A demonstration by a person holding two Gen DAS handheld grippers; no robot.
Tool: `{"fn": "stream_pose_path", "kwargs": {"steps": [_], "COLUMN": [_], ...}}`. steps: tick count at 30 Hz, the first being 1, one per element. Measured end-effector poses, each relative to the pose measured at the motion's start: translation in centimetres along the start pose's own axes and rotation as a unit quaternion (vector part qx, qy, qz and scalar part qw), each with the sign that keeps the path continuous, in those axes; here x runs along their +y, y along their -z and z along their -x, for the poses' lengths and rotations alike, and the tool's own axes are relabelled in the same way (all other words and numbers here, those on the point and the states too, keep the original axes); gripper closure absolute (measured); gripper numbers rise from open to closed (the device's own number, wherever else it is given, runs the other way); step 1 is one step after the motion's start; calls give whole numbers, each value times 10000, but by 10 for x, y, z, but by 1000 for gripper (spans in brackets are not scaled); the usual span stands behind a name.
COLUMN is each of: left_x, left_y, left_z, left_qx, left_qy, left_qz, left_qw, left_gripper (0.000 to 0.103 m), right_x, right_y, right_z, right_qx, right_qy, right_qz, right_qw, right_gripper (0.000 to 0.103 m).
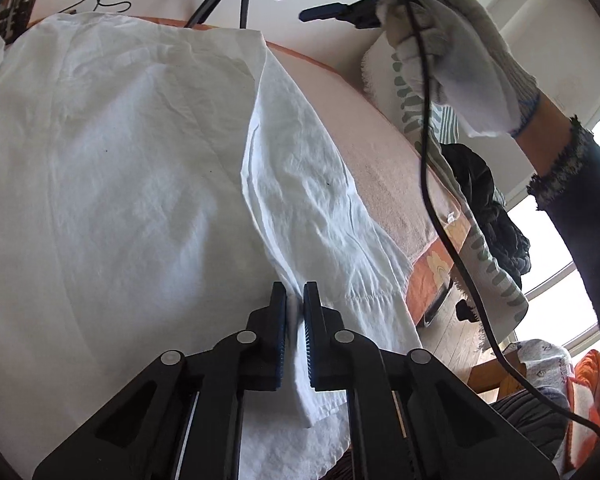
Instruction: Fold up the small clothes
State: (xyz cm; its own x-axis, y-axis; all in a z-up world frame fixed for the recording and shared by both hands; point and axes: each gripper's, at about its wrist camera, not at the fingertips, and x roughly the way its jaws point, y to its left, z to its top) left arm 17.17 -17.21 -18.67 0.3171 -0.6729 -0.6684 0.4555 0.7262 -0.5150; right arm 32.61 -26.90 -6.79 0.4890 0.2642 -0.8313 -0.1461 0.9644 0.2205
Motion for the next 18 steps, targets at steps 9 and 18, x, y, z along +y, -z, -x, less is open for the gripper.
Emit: {"fn": "stream_pose_path", "kwargs": {"steps": [9,18], "left_x": [-7,-15], "left_y": [0,10], "left_z": [7,26], "left_qx": [-227,-365], "left_qy": [98,296], "left_qz": [-152,-150], "left_qw": [9996,9988], "left_gripper": [101,101], "right_x": [4,72], "right_y": [-37,-36], "right_z": [-95,-76], "right_qx": [532,350], "right_qy": [478,320], "right_qz": [-82,778], "right_qw": [9974,9958], "right_gripper": [98,101]}}
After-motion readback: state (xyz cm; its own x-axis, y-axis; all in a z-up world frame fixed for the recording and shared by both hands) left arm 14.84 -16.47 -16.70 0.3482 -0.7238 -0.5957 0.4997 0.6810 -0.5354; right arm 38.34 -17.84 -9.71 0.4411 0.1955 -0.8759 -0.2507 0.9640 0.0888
